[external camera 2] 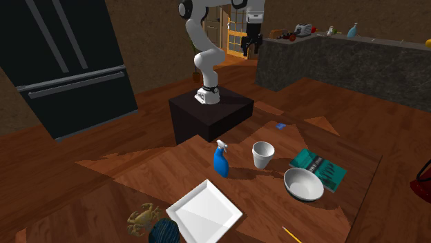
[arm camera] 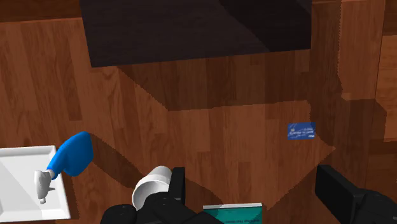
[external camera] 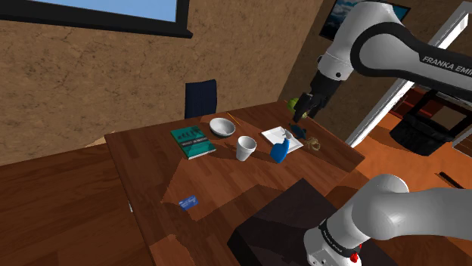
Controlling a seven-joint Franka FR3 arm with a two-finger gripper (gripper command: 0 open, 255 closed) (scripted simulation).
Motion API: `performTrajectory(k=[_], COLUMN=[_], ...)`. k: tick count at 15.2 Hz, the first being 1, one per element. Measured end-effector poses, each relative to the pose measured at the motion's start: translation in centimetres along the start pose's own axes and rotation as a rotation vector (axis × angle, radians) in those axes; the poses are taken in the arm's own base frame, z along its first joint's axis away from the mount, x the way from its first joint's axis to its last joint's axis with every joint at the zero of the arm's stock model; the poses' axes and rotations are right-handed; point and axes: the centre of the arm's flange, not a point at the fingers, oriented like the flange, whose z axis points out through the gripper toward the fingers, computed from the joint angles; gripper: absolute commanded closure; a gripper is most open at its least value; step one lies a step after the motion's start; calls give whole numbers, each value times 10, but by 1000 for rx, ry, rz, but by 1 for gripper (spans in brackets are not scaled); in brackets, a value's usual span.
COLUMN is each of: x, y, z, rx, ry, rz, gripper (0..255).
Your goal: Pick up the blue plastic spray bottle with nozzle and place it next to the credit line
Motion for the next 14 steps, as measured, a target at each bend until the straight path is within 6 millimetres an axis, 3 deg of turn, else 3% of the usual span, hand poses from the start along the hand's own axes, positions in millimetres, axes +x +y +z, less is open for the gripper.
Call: performTrajectory(k=[3,14], x=[4,56], y=[12,113], z=[11,97], rx=[0,0], ry=[-1,-4], rz=[2,13], gripper=[0,0])
